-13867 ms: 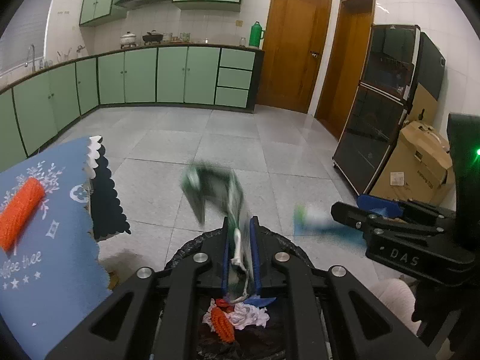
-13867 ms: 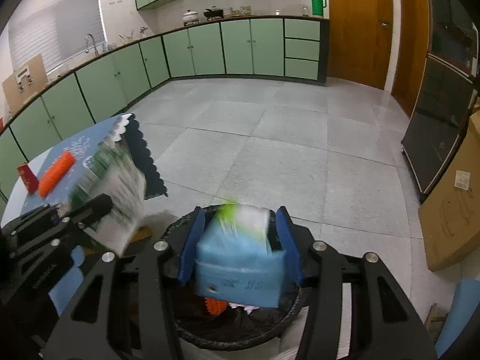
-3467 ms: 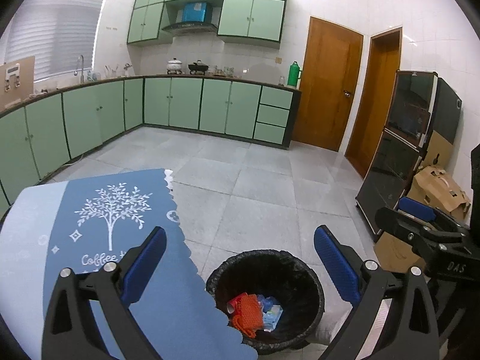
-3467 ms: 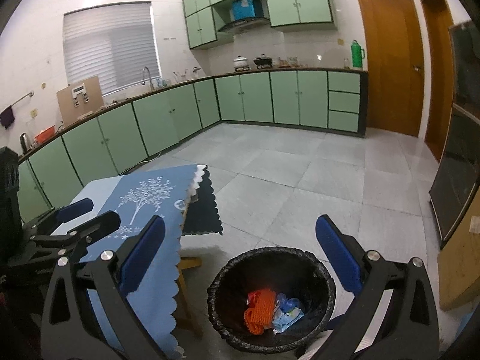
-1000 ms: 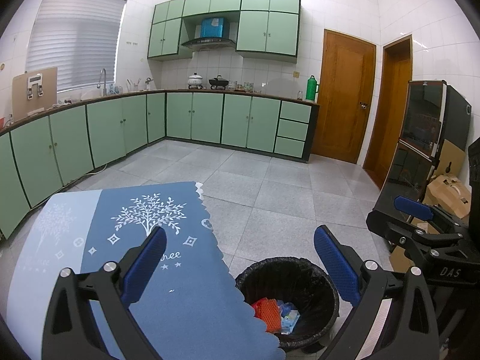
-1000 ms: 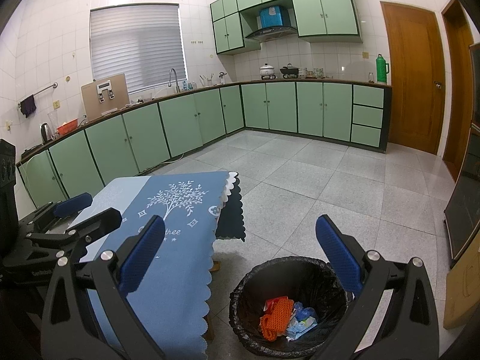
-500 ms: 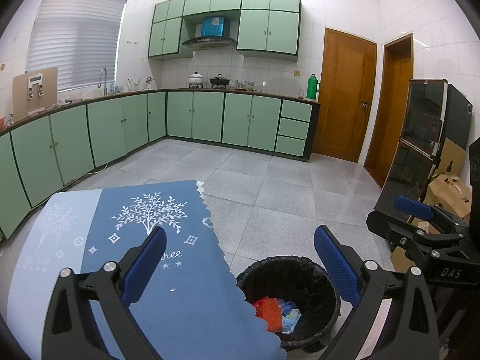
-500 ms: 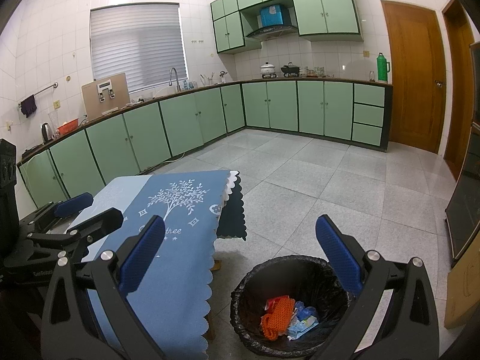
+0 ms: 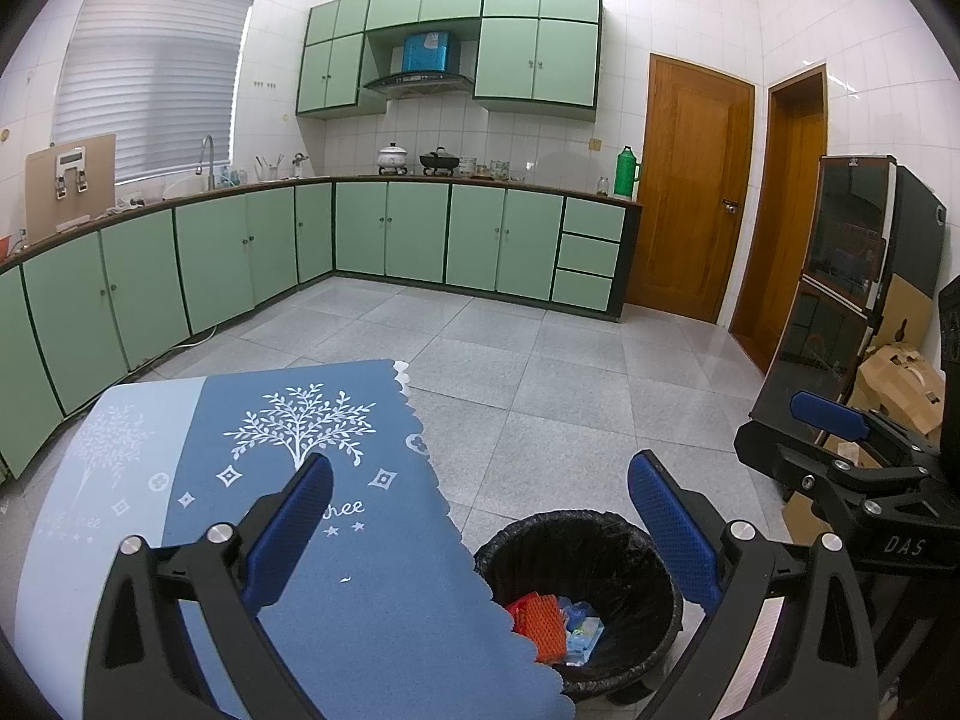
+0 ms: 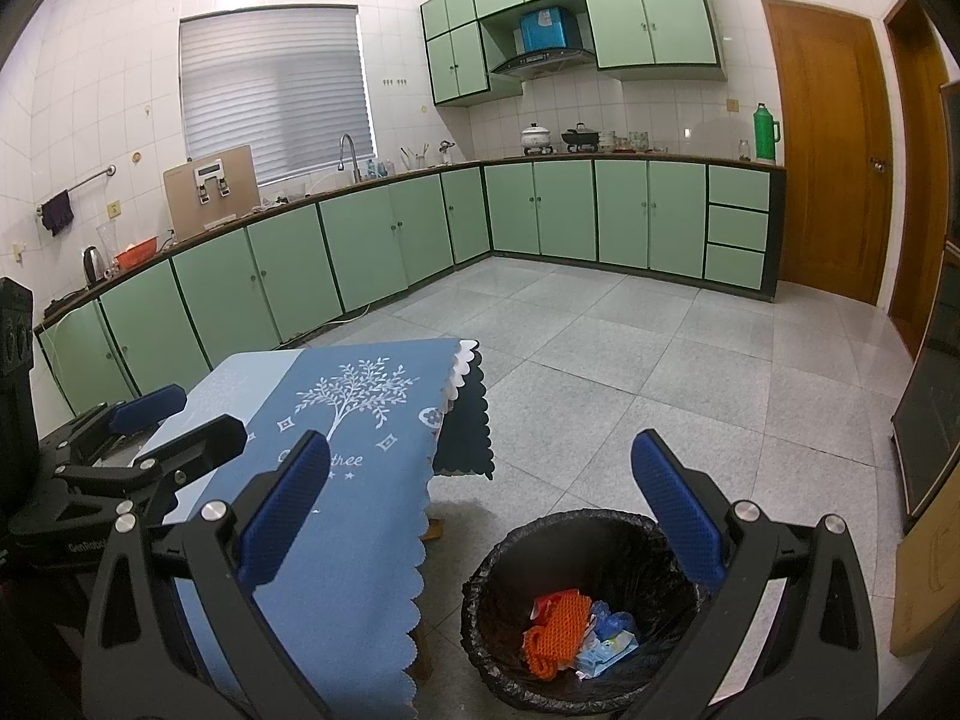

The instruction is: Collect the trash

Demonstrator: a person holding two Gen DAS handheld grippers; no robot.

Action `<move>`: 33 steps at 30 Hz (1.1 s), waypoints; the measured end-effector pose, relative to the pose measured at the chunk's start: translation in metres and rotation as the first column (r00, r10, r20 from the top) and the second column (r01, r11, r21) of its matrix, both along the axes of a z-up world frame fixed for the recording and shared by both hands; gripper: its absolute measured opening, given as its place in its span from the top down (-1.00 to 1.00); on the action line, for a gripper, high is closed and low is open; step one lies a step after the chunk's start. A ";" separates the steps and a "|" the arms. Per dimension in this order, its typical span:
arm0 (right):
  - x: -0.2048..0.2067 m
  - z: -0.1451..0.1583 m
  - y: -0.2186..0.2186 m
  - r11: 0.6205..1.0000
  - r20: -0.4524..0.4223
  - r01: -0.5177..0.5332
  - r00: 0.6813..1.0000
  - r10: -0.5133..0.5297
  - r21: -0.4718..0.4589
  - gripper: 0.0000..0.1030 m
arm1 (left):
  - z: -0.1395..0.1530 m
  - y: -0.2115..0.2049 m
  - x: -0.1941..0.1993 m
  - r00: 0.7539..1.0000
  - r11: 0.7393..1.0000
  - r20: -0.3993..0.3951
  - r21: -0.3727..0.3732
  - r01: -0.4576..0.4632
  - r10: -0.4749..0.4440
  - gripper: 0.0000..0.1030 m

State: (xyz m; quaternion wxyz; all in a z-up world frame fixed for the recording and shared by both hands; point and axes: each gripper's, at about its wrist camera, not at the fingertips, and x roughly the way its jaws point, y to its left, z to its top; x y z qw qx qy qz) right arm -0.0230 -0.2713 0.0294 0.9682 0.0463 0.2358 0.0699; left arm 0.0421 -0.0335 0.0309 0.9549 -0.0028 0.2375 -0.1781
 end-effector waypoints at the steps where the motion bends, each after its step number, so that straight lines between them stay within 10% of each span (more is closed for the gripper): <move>1: 0.000 0.000 0.000 1.000 0.000 0.000 1.000 0.000 0.000 -0.89 | 0.000 -0.001 0.000 1.000 1.000 0.000 0.000 0.000 0.000 -0.88; 33: 0.002 -0.011 0.005 1.000 -0.019 0.001 1.000 -0.001 0.009 -0.90 | -0.008 -0.001 0.007 1.000 1.000 -0.016 0.012 -0.005 0.006 -0.88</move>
